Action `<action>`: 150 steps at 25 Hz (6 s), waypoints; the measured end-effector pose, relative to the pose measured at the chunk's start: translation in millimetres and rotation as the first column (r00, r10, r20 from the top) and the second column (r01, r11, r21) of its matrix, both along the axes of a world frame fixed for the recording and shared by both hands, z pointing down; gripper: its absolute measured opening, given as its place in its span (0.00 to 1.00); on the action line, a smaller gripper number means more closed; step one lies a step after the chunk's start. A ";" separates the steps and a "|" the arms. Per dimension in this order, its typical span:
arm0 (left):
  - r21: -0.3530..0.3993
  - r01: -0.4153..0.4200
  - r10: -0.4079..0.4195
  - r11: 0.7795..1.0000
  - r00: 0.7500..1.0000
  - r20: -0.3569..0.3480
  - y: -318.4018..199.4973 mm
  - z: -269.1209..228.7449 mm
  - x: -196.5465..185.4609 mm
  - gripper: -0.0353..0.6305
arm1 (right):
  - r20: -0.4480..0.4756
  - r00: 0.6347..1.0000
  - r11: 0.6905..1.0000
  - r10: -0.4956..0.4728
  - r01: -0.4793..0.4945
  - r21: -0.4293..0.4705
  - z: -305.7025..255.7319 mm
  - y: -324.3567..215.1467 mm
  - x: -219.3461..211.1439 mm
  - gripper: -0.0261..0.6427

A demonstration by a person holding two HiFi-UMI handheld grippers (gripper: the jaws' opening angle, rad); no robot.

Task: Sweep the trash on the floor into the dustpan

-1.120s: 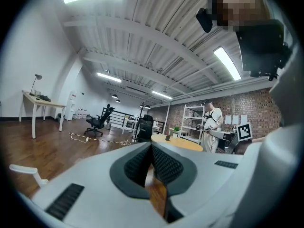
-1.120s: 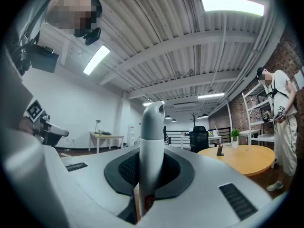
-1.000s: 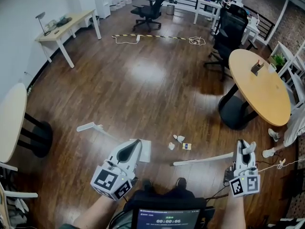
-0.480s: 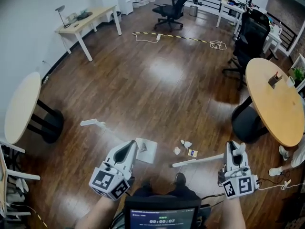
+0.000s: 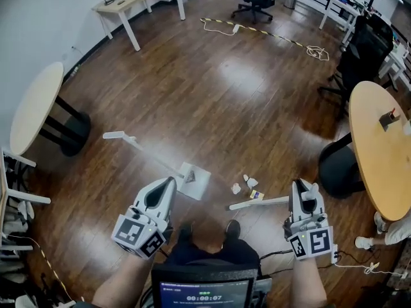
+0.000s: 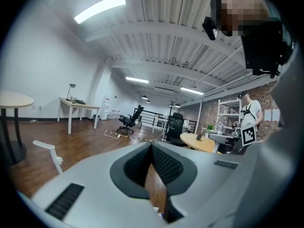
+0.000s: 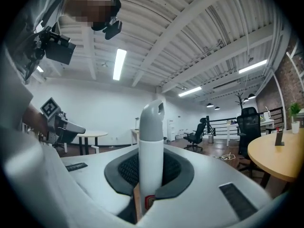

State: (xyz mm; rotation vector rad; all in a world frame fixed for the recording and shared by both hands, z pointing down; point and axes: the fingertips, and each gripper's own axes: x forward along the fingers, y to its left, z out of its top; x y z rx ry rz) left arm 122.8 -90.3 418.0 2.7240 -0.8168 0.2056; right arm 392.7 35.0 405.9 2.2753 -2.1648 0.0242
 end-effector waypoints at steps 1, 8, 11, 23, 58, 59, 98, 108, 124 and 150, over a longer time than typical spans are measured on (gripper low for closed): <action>-0.005 0.013 -0.013 1.000 1.000 0.005 1.4 5.5 1.0 0.07 | -0.003 1.000 1.000 -0.018 0.018 -0.008 6.3 -4.1 1.4 0.11; -0.002 0.091 -0.091 0.996 0.996 0.024 4.6 27.0 7.1 0.06 | 0.006 0.991 0.990 -0.131 0.131 -0.053 49.6 -26.1 11.6 0.11; -0.014 0.119 -0.119 0.993 0.992 0.040 5.9 40.6 7.0 0.06 | 0.008 0.984 0.982 -0.177 0.177 -0.066 67.9 -37.7 14.3 0.11; -0.040 0.199 -0.198 0.979 0.980 0.035 3.7 59.8 17.2 0.07 | 0.021 0.952 0.941 -0.306 0.306 -0.146 136.8 -86.5 22.8 0.11; -0.105 0.451 -0.446 0.886 0.892 0.071 2.3 150.4 -103.7 0.07 | -0.054 0.325 0.329 -0.944 0.924 -0.196 194.9 -172.4 -267.5 0.10; -0.106 0.455 -0.449 0.884 0.890 0.074 2.5 151.1 -107.4 0.07 | -0.049 0.314 0.318 -0.948 0.928 -0.192 196.2 -172.6 -274.3 0.10; 0.006 0.225 -0.224 0.974 0.974 -0.029 -175.6 101.1 -212.3 0.06 | -0.051 0.507 0.509 -0.861 0.859 -0.047 125.6 -321.3 -457.3 0.08; 0.001 -0.246 0.245 0.969 0.966 -0.089 -249.0 73.4 -175.8 0.06 | -0.071 0.914 0.915 -0.400 0.395 -0.080 71.7 -324.2 -383.1 0.07; 0.139 -0.605 0.620 0.784 0.772 -0.137 -122.8 -48.8 -35.3 0.06 | -0.063 0.953 0.955 0.296 -0.296 0.018 -85.2 -140.0 -246.9 0.07; 0.186 -0.685 0.708 0.705 0.696 -0.119 57.1 -124.6 56.8 0.06 | -0.007 0.812 0.811 0.583 -0.582 0.053 -155.5 104.6 -146.7 0.07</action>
